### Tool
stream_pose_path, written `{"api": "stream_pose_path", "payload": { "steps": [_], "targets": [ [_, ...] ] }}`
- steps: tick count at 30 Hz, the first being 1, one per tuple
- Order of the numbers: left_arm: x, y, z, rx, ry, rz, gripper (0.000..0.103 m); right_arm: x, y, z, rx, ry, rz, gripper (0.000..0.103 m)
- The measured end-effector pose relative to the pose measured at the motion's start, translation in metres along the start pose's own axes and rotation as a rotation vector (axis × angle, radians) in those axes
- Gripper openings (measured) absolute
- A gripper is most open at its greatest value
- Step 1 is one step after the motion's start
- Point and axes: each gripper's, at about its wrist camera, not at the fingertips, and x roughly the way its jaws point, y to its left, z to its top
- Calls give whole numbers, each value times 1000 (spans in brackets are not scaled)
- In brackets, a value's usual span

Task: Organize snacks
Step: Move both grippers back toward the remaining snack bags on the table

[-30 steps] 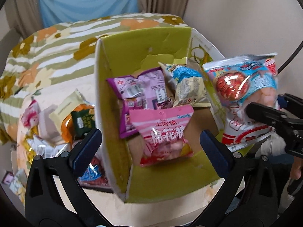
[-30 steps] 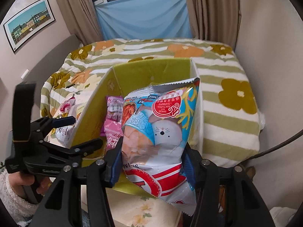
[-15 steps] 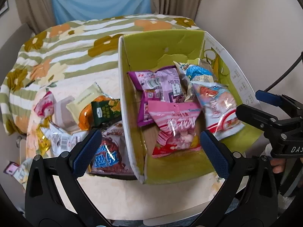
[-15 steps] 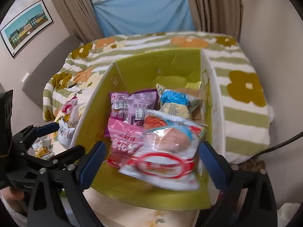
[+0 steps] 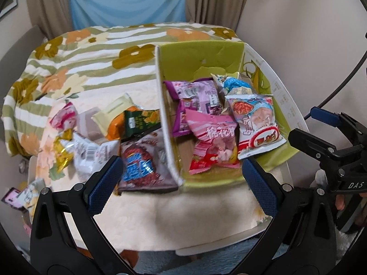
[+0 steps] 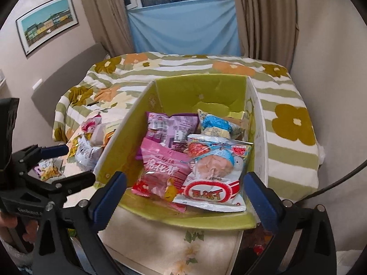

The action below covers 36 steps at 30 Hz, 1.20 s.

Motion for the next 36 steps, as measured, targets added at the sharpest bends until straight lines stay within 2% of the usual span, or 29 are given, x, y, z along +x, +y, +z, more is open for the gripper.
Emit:
{"api": "stream_pose_path", "payload": {
  "steps": [3, 9, 13, 17, 27, 36],
  "targets": [
    [-14, 12, -7, -9, -15, 9, 102, -6, 13, 0, -25, -1, 4, 101],
    [-47, 54, -19, -30, -69, 19, 102, -23, 51, 5, -53, -58, 7, 101],
    [-72, 95, -27, -40, -99, 21, 102, -30, 90, 9, -48, -88, 32, 101],
    [-91, 138, -35, -61, -102, 32, 102, -31, 136, 13, -48, -124, 14, 101],
    [-107, 268, -73, -144, -46, 31, 102, -3, 231, 16, -2, -91, 21, 101],
    [-84, 337, -105, -224, 54, 20, 102, 35, 282, 5, 46, -26, -17, 101]
  ]
}}
